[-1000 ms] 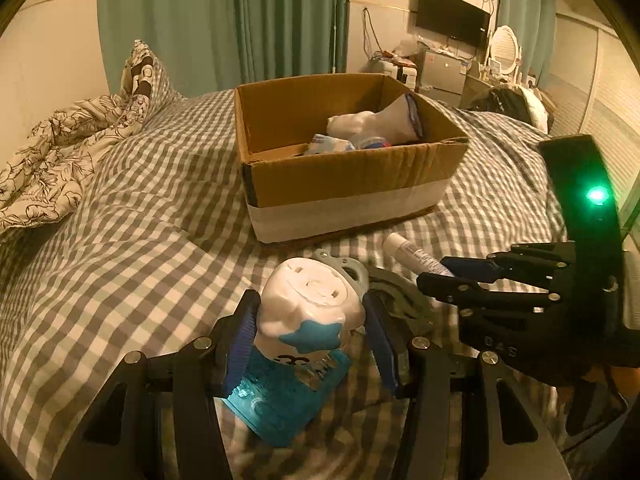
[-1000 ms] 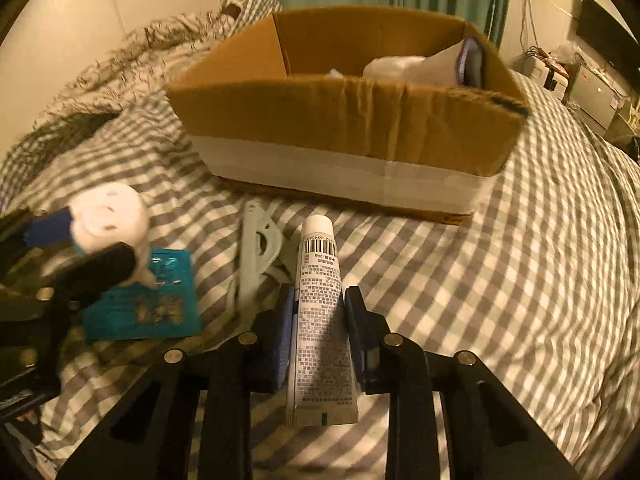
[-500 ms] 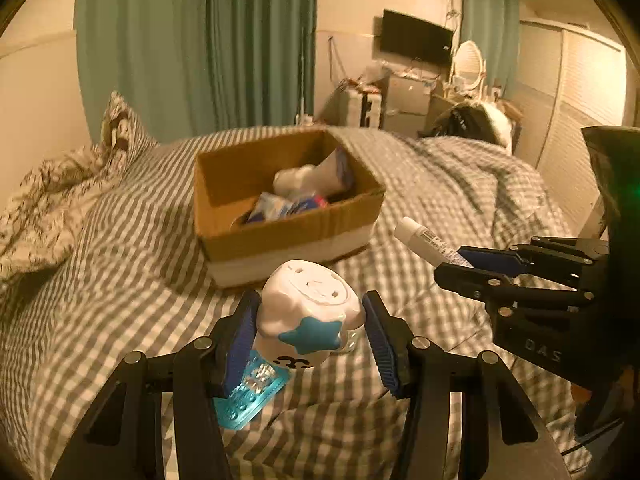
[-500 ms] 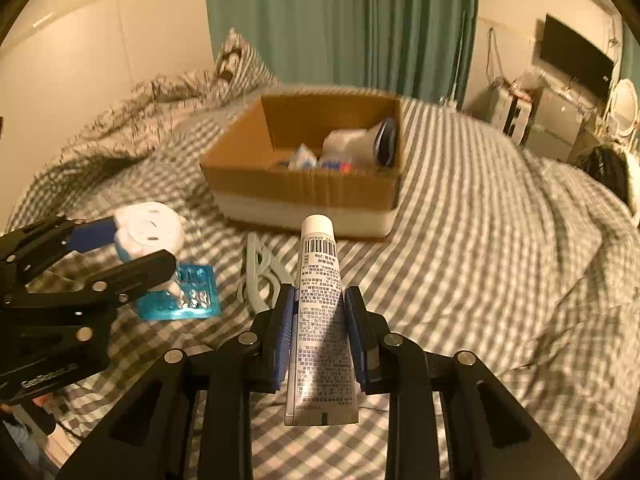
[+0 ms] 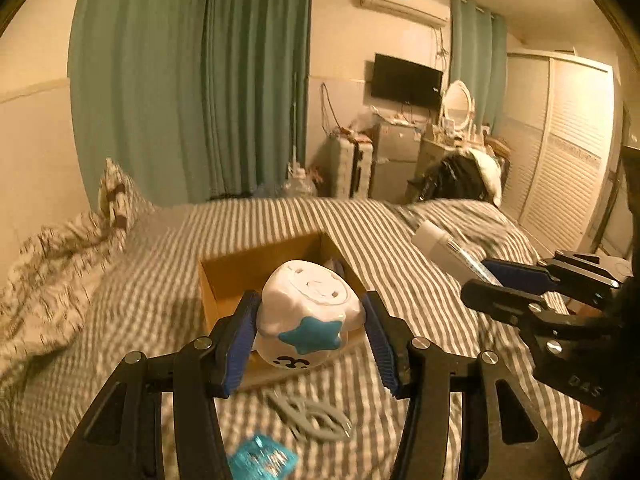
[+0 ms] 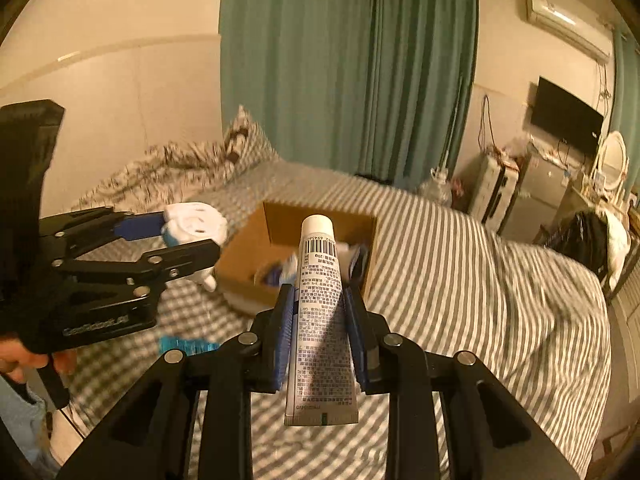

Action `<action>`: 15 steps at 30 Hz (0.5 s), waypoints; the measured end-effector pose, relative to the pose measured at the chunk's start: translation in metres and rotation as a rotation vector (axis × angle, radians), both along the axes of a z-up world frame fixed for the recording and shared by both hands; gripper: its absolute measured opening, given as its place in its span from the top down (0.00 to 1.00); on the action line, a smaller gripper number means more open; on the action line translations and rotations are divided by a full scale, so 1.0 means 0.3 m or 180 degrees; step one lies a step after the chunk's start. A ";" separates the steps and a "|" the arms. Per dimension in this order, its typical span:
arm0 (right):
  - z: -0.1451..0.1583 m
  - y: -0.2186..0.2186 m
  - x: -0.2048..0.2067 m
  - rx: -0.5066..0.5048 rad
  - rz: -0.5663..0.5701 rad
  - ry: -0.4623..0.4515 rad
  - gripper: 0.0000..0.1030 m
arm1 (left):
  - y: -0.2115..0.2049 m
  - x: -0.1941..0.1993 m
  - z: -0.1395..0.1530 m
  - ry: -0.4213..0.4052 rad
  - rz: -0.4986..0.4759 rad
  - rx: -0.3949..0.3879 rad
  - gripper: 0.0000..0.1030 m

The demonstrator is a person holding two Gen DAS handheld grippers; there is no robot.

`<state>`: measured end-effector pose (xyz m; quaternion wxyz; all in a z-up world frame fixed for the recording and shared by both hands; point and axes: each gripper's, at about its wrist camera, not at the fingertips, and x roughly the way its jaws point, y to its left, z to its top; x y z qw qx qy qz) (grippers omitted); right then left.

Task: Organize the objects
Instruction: 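Lower the figurine and tube into the box and open both tools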

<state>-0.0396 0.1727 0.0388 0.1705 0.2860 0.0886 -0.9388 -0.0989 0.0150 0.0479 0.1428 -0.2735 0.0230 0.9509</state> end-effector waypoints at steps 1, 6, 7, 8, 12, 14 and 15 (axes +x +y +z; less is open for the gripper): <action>0.019 -0.008 -0.018 -0.0015 0.0022 0.0020 0.76 | -0.002 -0.021 0.014 0.0017 0.0008 -0.0011 0.48; 0.083 -0.043 -0.170 -0.0114 0.0093 0.0011 0.76 | -0.007 -0.160 0.042 0.0016 0.0020 -0.0092 0.48; 0.084 -0.050 -0.201 -0.0131 0.0092 0.0002 0.76 | -0.008 -0.200 0.034 -0.0012 0.0042 -0.0123 0.48; 0.082 -0.060 -0.248 -0.0163 0.0109 -0.0036 0.76 | -0.011 -0.236 0.024 -0.0038 0.0071 -0.0155 0.48; 0.037 -0.100 -0.390 -0.0184 0.0104 -0.0143 0.76 | -0.017 -0.368 -0.044 -0.0165 0.0125 -0.0297 0.48; -0.008 -0.119 -0.462 -0.0158 0.0087 -0.0220 0.76 | -0.026 -0.436 -0.100 -0.0263 0.0162 -0.0340 0.48; -0.037 -0.124 -0.501 -0.0157 0.0072 -0.0274 0.76 | -0.029 -0.467 -0.129 -0.0317 0.0173 -0.0354 0.48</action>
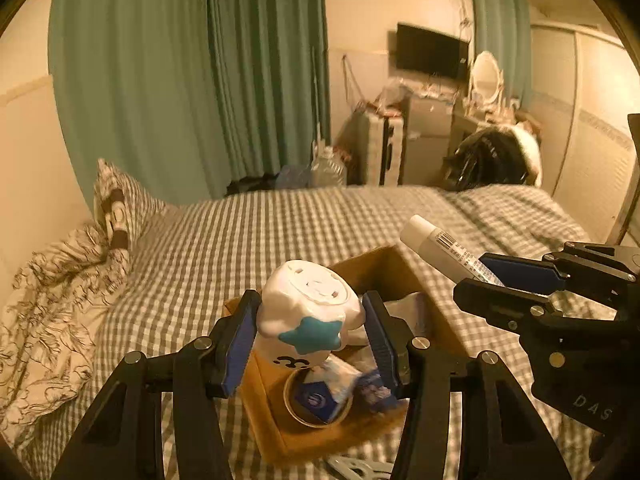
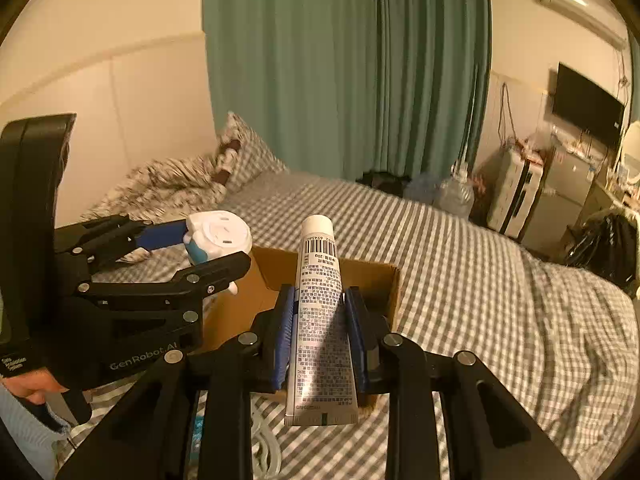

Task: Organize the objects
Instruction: 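Lower the figurine and tube into the box and open both tools, then grasp the grey plastic clip with the right tool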

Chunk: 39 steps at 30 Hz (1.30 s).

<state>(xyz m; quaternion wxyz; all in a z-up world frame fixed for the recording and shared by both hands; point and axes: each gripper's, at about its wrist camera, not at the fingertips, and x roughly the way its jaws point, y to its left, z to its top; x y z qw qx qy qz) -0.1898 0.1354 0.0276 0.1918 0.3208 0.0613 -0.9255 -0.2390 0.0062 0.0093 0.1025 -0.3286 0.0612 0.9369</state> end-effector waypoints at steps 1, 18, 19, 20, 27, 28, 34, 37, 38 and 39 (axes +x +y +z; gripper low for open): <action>-0.025 -0.003 -0.034 0.0000 -0.0015 -0.0050 0.76 | -0.004 -0.029 -0.030 -0.0051 0.0011 -0.0011 0.48; -0.167 0.030 -0.145 0.0011 -0.0241 -0.0013 0.27 | -0.052 -0.069 -0.123 -0.0124 0.0094 -0.0053 0.05; -0.138 0.034 -0.125 0.0000 -0.0238 0.0021 0.27 | -0.053 -0.043 -0.090 -0.0080 0.0129 -0.0063 0.05; -0.095 0.051 -0.095 -0.0019 -0.0237 0.0071 0.27 | -0.055 -0.023 -0.063 -0.0038 0.0155 -0.0081 0.05; 0.128 0.113 0.121 -0.0090 -0.0253 0.0356 0.21 | -0.063 0.200 0.143 0.0341 0.0314 -0.0197 0.00; 0.149 0.115 0.157 -0.0109 -0.0244 0.0379 0.19 | -0.062 0.244 0.167 0.0385 0.0289 -0.0199 0.00; 0.236 0.134 0.360 -0.0064 -0.0202 0.0546 0.18 | -0.062 0.438 0.239 0.0539 0.0161 -0.0220 0.00; 0.245 0.121 0.449 0.0091 -0.0203 0.0704 0.17 | -0.054 0.523 0.225 0.0542 0.0136 -0.0257 0.00; 0.242 0.115 0.478 0.0119 -0.0191 0.0742 0.17 | -0.052 0.539 0.213 0.0527 0.0147 -0.0267 0.00; 0.234 0.111 0.503 0.0125 -0.0171 0.0755 0.16 | -0.053 0.555 0.196 0.0516 0.0180 -0.0277 0.00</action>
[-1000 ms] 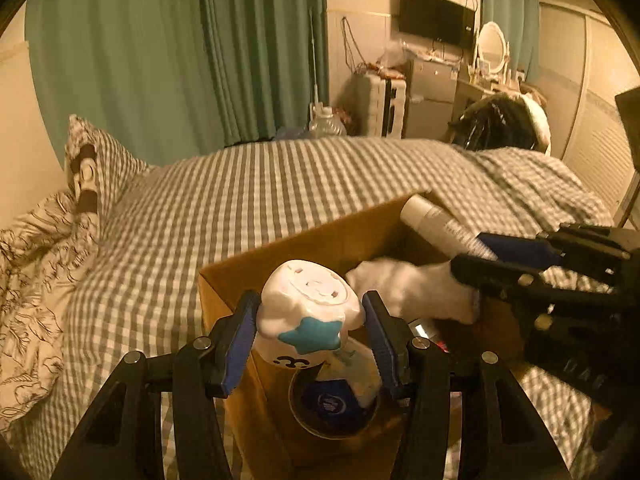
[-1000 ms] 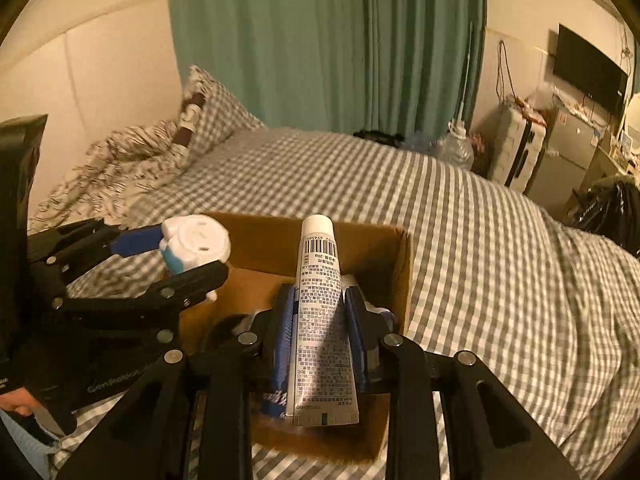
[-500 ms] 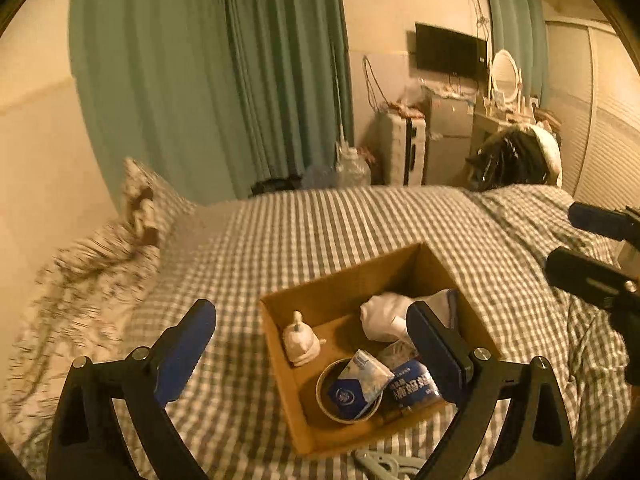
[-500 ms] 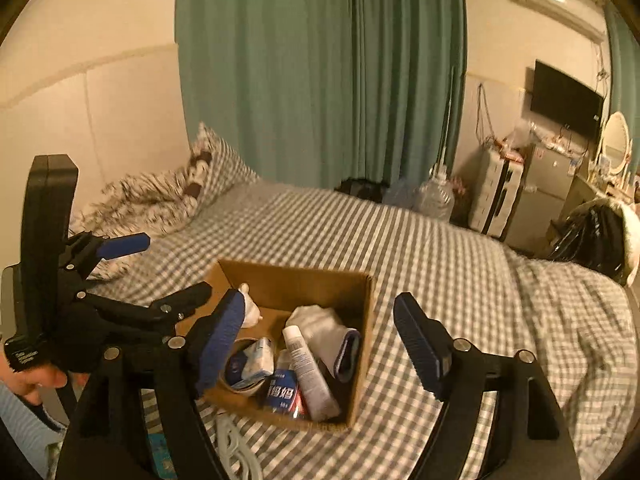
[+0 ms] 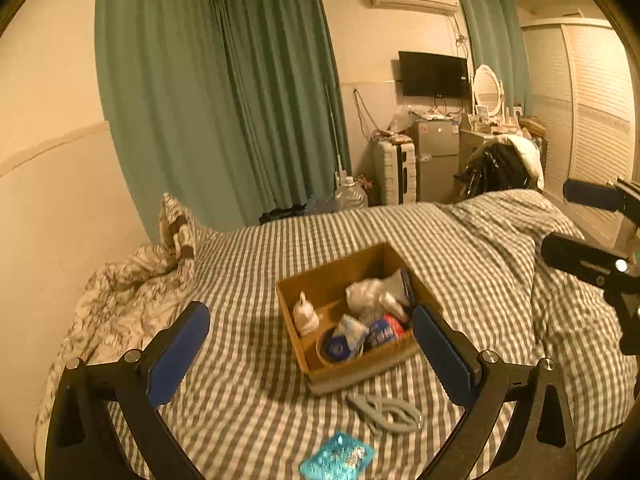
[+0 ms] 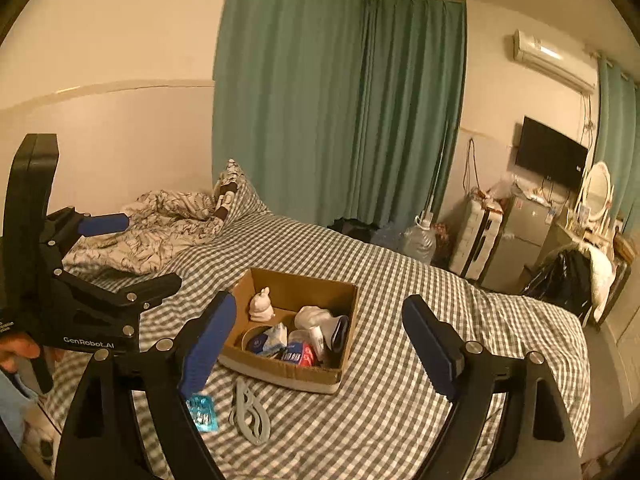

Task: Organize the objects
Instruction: 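Grasp the grey plastic clip with the right tool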

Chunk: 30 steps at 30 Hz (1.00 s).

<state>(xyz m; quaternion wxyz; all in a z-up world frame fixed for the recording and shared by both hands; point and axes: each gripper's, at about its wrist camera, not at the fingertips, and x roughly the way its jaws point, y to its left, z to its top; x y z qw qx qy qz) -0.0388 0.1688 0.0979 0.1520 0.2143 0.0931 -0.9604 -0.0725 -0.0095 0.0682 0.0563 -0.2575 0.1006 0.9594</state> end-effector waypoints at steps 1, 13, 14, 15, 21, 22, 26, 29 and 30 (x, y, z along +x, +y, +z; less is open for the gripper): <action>-0.007 -0.002 0.017 -0.0005 0.0019 -0.0003 0.16 | 0.001 0.020 -0.030 -0.0013 0.0047 -0.0018 0.00; -0.430 -0.041 0.002 0.0048 0.0030 -0.0602 0.15 | -0.083 0.032 -0.496 -0.0767 0.0481 0.0066 0.00; -0.494 -0.050 -0.026 0.0070 0.0010 -0.0709 0.15 | -0.087 0.026 -0.527 -0.0834 0.0476 0.0083 0.00; -0.536 -0.059 -0.041 0.0094 0.0012 -0.0783 0.15 | -0.089 0.020 -0.556 -0.0897 0.0466 0.0093 0.00; -0.802 -0.140 -0.171 0.0299 0.0190 -0.1230 0.15 | -0.118 -0.007 -0.654 -0.1059 0.0509 0.0036 0.00; -0.832 -0.152 -0.188 0.0325 0.0220 -0.1286 0.15 | -0.129 -0.015 -0.660 -0.1084 0.0516 0.0049 0.00; -0.938 -0.215 -0.250 0.0411 0.0381 -0.1482 0.15 | -0.139 -0.021 -0.673 -0.1121 0.0548 0.0020 0.00; -0.989 -0.242 -0.271 0.0473 0.0459 -0.1606 0.19 | -0.127 -0.028 -0.679 -0.1153 0.0528 -0.0048 0.00; -0.998 -0.245 -0.273 0.0496 0.0479 -0.1629 0.24 | -0.122 -0.029 -0.683 -0.1164 0.0516 -0.0075 0.00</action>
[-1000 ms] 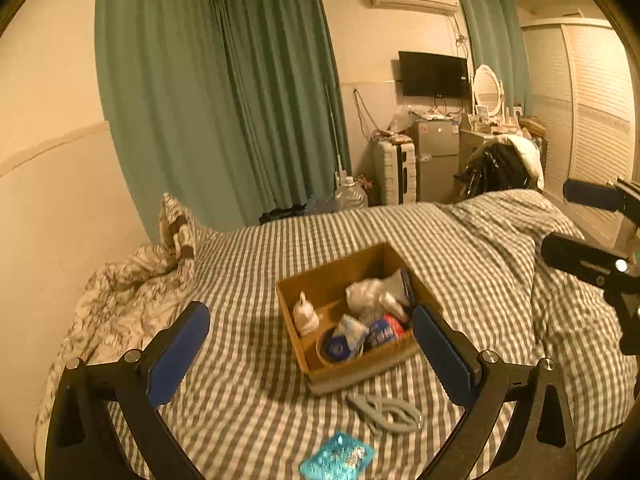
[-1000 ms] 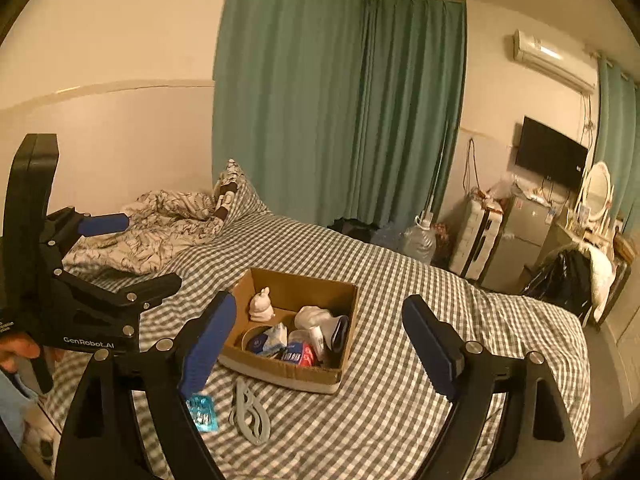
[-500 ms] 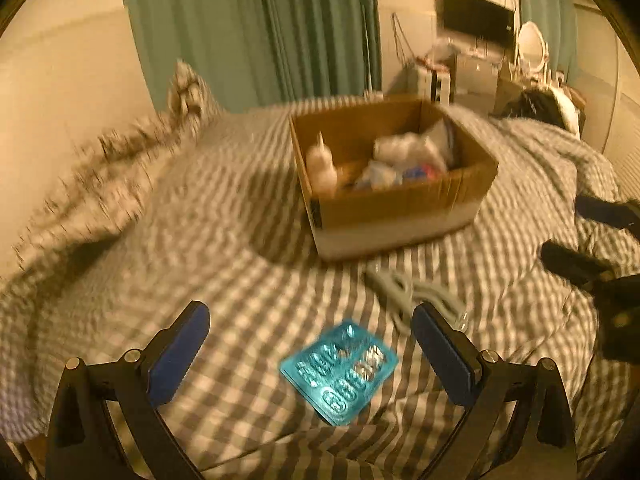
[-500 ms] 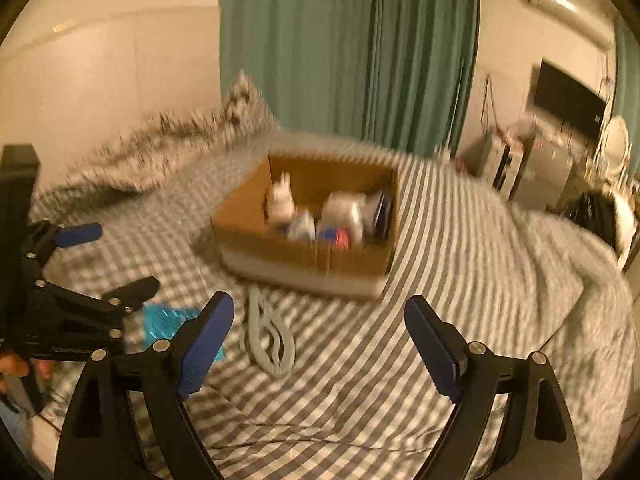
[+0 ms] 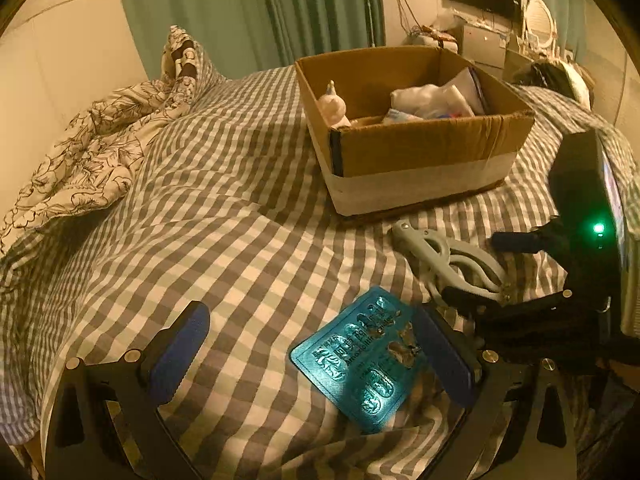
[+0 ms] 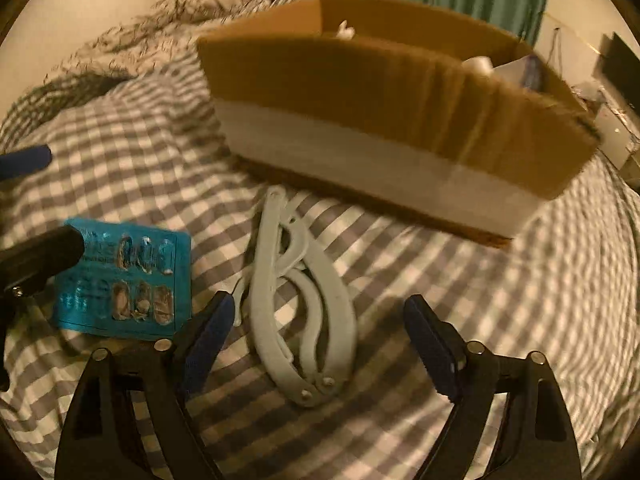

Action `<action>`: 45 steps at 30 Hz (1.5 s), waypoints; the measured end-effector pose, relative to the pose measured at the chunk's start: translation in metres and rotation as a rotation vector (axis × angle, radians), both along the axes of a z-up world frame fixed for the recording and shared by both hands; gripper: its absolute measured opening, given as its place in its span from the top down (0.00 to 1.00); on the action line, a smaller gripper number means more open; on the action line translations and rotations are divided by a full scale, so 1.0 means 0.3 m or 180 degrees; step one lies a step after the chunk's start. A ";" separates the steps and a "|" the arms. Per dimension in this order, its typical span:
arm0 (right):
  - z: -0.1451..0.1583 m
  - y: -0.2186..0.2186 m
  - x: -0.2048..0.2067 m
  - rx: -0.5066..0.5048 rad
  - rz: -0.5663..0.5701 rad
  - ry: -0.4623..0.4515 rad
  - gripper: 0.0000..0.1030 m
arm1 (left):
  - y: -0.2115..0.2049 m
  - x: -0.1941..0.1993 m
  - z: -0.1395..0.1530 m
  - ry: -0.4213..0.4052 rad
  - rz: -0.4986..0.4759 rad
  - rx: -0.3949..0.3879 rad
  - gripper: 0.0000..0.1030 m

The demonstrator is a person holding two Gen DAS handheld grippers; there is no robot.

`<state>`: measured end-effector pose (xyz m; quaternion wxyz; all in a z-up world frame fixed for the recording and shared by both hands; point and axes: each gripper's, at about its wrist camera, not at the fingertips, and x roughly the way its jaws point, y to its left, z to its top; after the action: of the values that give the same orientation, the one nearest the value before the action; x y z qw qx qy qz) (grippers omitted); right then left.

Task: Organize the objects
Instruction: 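Grasp the grey plastic clip with the right tool, then grasp the blue blister pack with the left tool while the right tool holds the clip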

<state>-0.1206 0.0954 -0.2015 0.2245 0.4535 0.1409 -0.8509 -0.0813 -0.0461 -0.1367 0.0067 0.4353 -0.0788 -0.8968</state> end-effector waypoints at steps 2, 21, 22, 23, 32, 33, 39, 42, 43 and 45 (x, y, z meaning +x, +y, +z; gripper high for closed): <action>-0.013 0.000 0.001 0.0051 0.0010 -0.0047 0.40 | 0.018 -0.003 -0.014 -0.0060 -0.0049 -0.0081 0.00; 0.139 0.291 0.139 -0.0371 -0.0466 0.0049 0.50 | 0.194 -0.102 -0.214 -0.0860 -0.0637 -0.0492 0.01; 0.141 0.294 0.149 -0.0375 -0.0466 0.0046 0.50 | 0.195 -0.094 -0.207 -0.0843 -0.0655 -0.0460 0.08; 0.143 0.287 0.157 -0.0373 -0.0466 0.0051 0.50 | 0.198 -0.084 -0.201 -0.0838 -0.0688 -0.0423 0.16; 0.175 0.311 0.244 -0.0480 -0.0543 0.0070 0.50 | 0.214 0.023 -0.125 -0.0729 -0.0896 -0.0025 0.31; 0.180 0.315 0.257 -0.0480 -0.0557 0.0078 0.50 | 0.207 0.033 -0.105 -0.0695 -0.0876 0.0098 0.31; 0.230 0.329 0.310 -0.0514 -0.0671 0.0180 0.50 | 0.192 0.081 0.031 -0.0391 -0.0812 0.0427 0.31; 0.282 0.334 0.332 -0.0513 -0.0725 0.0303 0.52 | 0.186 0.067 0.110 -0.0233 -0.0813 0.0532 0.31; 0.311 0.335 0.343 -0.0507 -0.0741 0.0382 0.56 | 0.180 0.062 0.142 -0.0158 -0.0815 0.0555 0.31; 0.360 0.329 0.353 -0.0521 -0.0693 0.0482 0.90 | 0.171 0.054 0.190 -0.0056 -0.0816 0.0590 0.31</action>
<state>-0.0149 0.1942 -0.0935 0.1558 0.3809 0.0376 -0.9106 -0.0650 0.0050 -0.0797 -0.1486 0.4283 -0.0507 -0.8899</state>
